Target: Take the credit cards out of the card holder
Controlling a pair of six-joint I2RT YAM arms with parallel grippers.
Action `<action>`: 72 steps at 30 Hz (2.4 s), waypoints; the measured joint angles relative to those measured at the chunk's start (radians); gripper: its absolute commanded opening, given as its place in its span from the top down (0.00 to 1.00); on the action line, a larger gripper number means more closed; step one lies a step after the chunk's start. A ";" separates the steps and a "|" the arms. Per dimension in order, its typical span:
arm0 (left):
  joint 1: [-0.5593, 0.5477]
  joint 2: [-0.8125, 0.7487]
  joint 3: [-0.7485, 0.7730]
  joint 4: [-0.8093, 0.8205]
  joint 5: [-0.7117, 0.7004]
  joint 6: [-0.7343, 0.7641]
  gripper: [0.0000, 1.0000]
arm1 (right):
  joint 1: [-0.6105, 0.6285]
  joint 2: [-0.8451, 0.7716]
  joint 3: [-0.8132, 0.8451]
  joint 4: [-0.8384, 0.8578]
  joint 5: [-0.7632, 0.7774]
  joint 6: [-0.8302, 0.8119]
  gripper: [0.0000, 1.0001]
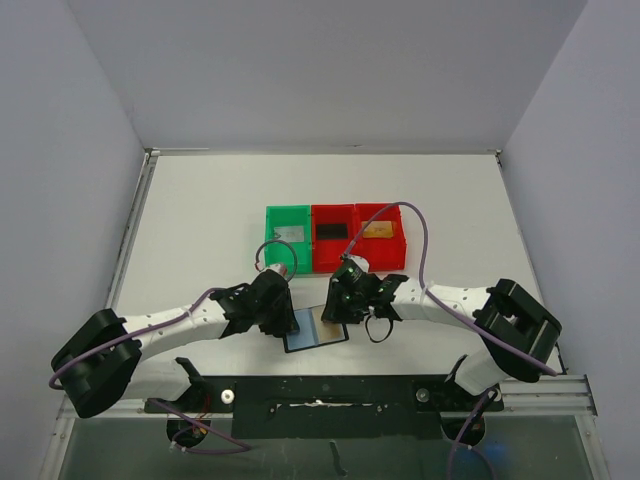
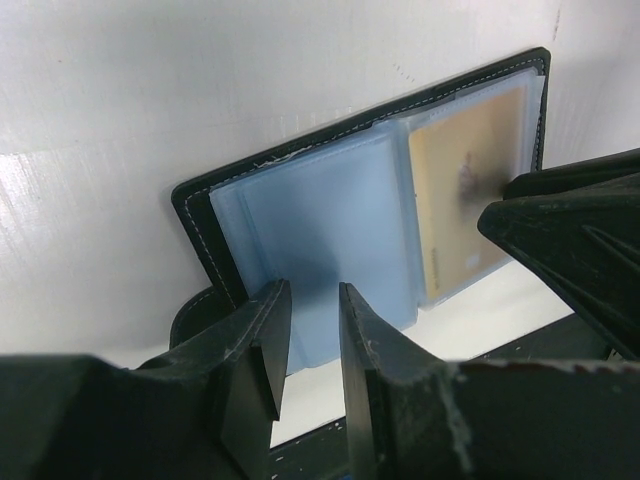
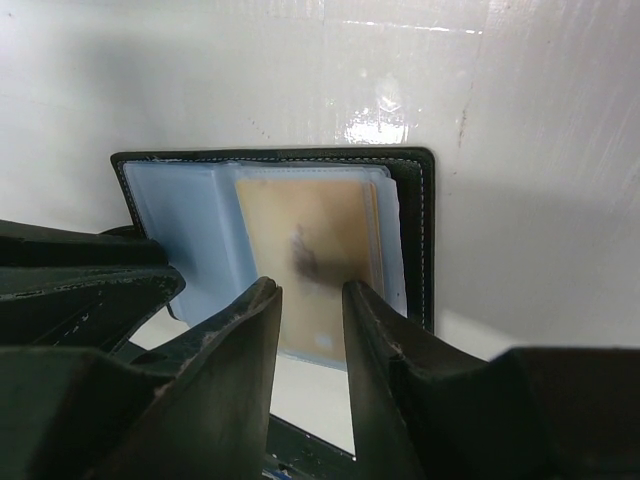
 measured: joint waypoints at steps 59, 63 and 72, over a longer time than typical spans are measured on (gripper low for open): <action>0.003 -0.016 -0.011 -0.041 -0.057 0.016 0.75 | 0.092 0.157 0.225 -0.268 0.165 -0.074 0.70; 0.005 -0.016 -0.011 -0.041 -0.056 0.017 0.75 | 0.092 0.155 0.225 -0.271 0.169 -0.074 0.74; 0.005 -0.018 -0.011 -0.041 -0.056 0.019 0.76 | 0.093 0.144 0.229 -0.288 0.184 -0.070 0.79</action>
